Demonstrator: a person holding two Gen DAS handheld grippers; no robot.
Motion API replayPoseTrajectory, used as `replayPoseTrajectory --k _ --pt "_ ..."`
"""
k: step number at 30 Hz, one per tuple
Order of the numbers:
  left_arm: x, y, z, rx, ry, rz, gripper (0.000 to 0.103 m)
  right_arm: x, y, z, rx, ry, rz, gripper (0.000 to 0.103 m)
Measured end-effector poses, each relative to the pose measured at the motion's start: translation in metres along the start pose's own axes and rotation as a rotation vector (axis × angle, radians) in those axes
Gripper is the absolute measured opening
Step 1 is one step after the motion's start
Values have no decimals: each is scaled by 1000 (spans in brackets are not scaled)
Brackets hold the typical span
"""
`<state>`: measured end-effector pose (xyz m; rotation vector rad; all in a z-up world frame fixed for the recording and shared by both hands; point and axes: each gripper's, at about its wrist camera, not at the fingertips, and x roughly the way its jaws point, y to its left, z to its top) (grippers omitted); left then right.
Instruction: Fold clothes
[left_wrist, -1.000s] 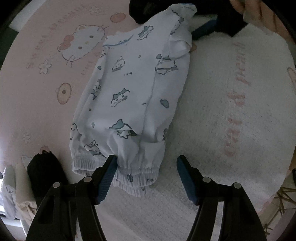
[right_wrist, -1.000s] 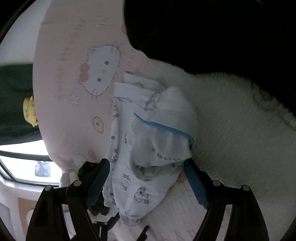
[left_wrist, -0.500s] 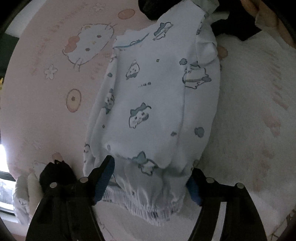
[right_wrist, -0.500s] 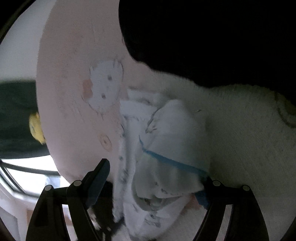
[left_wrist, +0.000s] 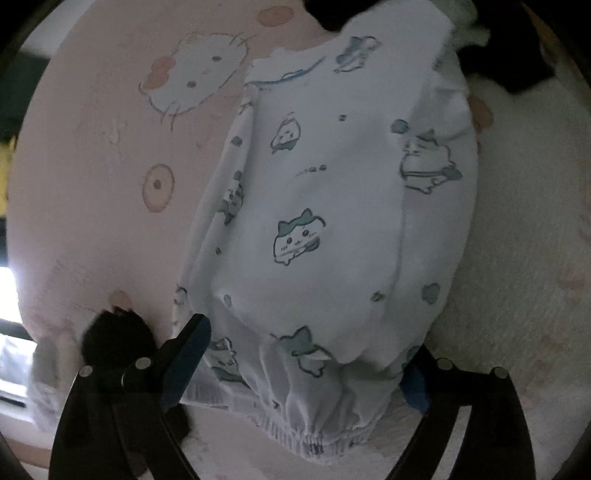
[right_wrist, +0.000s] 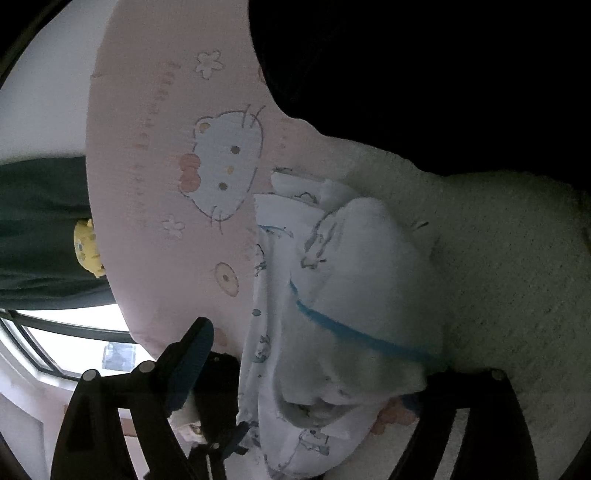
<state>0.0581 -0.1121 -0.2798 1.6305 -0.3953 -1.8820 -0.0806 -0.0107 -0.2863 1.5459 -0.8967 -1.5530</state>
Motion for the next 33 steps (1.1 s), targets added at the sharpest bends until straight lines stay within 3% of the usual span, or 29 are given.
replayPoseTrajectory --k 3,4,7,12,13,17,19,22,24,26,28,30,33 --pt "3 1 -3 -53 -7 -19 92 1 -15 0 48 -13 -89 17" --pt "3 1 -2 -63 -9 -19 91 1 -21 2 69 -11 -75 9" --pt "3 1 -1 -77 -25 -13 85 3 -30 6 113 13 -35 9" --pt "-5 -15 -8 -31 -89 -6 60 3 -28 7 91 6 -31 10" --pt "-3 -10 -5 -66 -77 -32 60 3 -29 7 95 8 -26 11" --pt "13 26 -2 -314 26 -253 60 -1 -29 10 116 19 -10 14" --pt "18 33 -5 -353 23 -308 60 -1 -28 9 111 16 -12 14" --pt "13 26 -8 -328 -22 -287 55 -1 -27 11 114 13 -9 15" --pt "8 17 -8 -305 -50 -260 46 2 -25 13 125 18 4 18" --pt "4 9 -6 -271 -63 -225 41 1 -25 15 139 18 38 25" --pt "0 -1 -3 -226 -73 -184 40 -1 -23 15 142 13 84 38" --pt "-1 -3 -3 -236 -75 -173 39 -2 -21 15 131 12 104 43" --pt "-3 -5 -6 -286 -79 -172 39 1 -15 14 87 20 71 43"
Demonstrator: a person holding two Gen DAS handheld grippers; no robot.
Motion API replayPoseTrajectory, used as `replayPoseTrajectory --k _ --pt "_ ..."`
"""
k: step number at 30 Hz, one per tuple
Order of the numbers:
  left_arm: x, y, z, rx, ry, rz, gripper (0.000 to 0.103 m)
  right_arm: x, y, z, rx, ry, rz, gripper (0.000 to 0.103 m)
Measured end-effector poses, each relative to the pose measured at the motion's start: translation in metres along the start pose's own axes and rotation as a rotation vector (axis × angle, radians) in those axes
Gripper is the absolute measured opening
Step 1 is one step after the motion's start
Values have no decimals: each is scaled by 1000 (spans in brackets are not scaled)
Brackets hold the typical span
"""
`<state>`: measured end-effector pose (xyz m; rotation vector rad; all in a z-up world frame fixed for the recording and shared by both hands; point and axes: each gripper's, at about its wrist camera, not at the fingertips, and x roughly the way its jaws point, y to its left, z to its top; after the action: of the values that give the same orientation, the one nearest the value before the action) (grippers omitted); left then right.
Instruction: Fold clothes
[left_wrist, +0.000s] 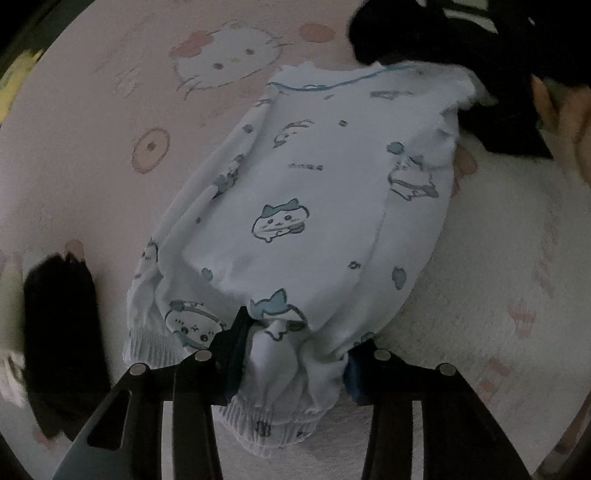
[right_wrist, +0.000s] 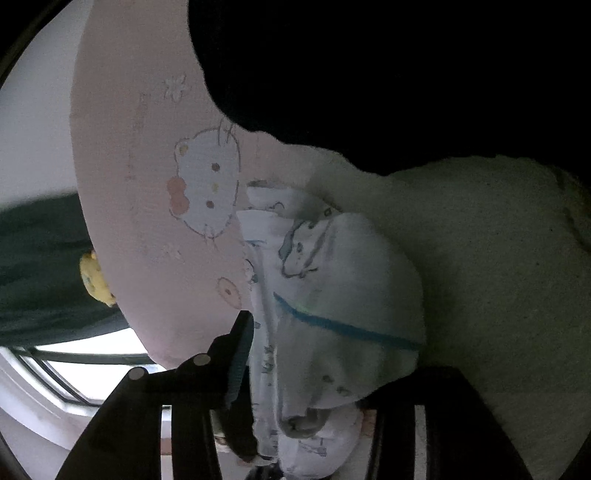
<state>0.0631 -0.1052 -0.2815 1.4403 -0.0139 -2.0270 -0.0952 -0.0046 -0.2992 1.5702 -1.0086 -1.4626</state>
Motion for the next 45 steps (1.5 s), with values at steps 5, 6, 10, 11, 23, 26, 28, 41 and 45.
replayPoseTrajectory --k 5,6,10,11,23,26,28,41,45 --pt "-4 -19 -5 57 -51 91 39 8 7 -3 -72 -3 -145 16" --pt "-5 -25 -7 78 -64 121 37 9 7 -3 -79 -8 -153 15" --pt "-6 -49 -10 186 -88 197 24 9 11 -6 -93 -24 -167 13" --pt "0 -39 -8 211 -94 209 22 8 11 -7 -97 -31 -174 12" --pt "-1 -5 -27 239 -73 174 14 -11 53 -41 -362 15 -378 13" --pt "-3 1 -34 214 -68 145 14 -17 54 -52 -365 39 -384 13" --pt "-7 3 -42 221 -66 130 14 -24 54 -56 -370 44 -398 13" --pt "-27 -19 -89 456 -122 150 14 -77 13 -93 -240 66 -368 13" --pt "-28 -8 -90 450 -136 127 14 -86 5 -108 -199 67 -373 13"
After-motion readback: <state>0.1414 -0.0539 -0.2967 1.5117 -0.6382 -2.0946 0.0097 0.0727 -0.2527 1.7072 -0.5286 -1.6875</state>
